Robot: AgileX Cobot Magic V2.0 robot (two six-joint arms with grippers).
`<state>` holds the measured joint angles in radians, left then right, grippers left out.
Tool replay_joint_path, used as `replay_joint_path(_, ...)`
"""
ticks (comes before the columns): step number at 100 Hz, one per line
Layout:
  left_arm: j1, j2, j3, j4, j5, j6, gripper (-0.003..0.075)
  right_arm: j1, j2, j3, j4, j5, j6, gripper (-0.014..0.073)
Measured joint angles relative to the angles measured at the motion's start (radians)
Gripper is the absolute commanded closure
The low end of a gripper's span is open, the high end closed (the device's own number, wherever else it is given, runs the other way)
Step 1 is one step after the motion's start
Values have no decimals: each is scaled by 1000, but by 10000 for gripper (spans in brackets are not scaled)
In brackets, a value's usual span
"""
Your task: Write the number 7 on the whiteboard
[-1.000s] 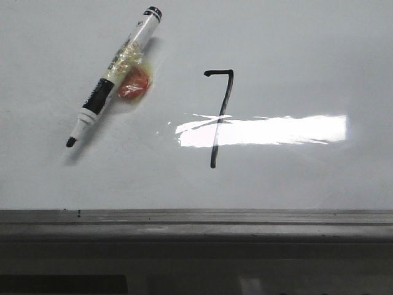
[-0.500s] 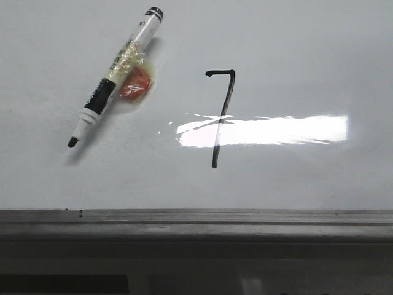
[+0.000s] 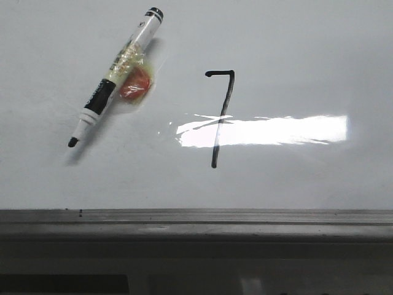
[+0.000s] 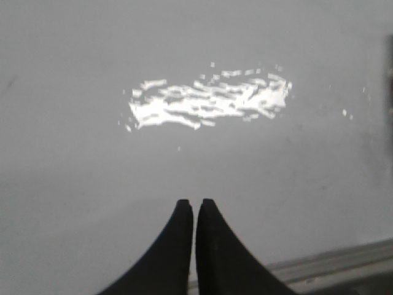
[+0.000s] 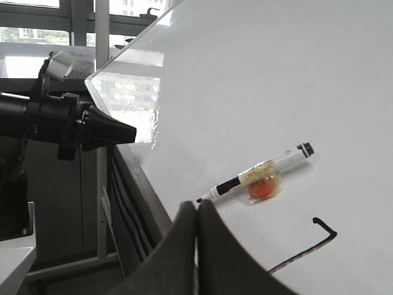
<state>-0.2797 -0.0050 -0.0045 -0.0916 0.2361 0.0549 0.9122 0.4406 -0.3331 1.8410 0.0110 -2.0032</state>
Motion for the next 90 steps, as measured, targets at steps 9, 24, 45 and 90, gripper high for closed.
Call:
replay_joint_path(9,0,0,1,3,74,-3,741,0,0,0,0,0,0,659)
replay_joint_path(24,0,0,5,3,96,-5,741,0,0,0,0,0,0,659)
replay_joint_path(45,0,0,5,3,96,-5,741,0,0,0,0,0,0,659)
replay_joint_path(90,0,0,5,-55,96,-7,741,0,0,0,0,0,0,659)
